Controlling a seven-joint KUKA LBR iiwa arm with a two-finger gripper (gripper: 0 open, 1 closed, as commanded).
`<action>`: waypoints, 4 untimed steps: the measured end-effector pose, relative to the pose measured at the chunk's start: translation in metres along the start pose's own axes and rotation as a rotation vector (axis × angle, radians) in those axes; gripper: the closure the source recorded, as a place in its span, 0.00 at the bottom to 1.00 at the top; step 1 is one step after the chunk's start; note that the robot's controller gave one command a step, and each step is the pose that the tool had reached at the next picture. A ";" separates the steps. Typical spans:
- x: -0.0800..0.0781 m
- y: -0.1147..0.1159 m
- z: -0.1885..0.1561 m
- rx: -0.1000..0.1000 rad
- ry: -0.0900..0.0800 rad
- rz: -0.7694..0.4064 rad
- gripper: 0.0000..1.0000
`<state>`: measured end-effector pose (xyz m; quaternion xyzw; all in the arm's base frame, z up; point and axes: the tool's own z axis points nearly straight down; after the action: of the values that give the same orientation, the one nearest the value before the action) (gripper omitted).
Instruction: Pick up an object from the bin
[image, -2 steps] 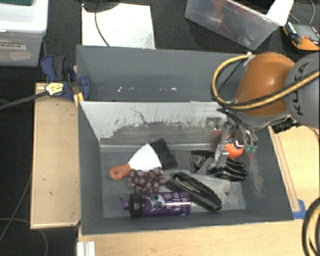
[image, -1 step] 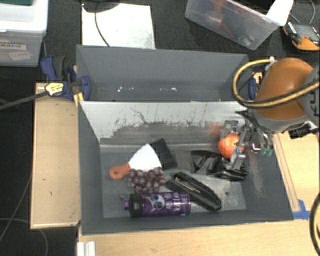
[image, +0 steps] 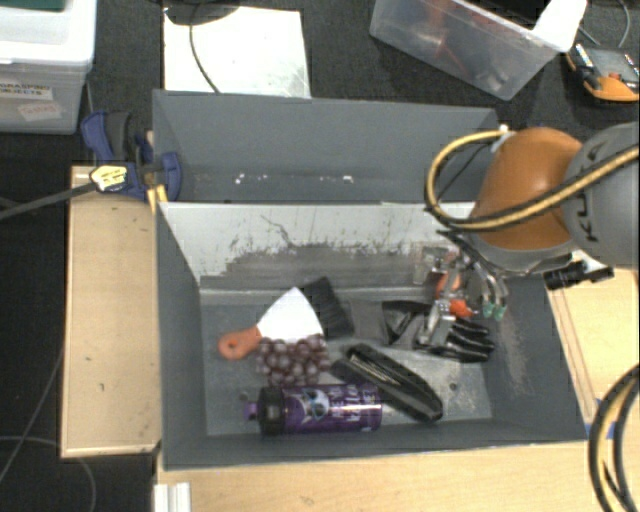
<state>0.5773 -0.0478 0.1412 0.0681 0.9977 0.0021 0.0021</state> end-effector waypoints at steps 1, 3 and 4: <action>-0.003 -0.035 0.026 0.005 -0.005 0.013 0.00; -0.003 -0.029 0.070 0.003 -0.016 0.124 1.00; -0.003 -0.029 0.070 0.003 -0.016 0.123 1.00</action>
Offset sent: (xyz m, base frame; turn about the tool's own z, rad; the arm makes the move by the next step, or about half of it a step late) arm -0.0088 0.0014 -0.0710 0.0717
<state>0.5762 -0.0768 0.0709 0.1293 0.9916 0.0001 0.0098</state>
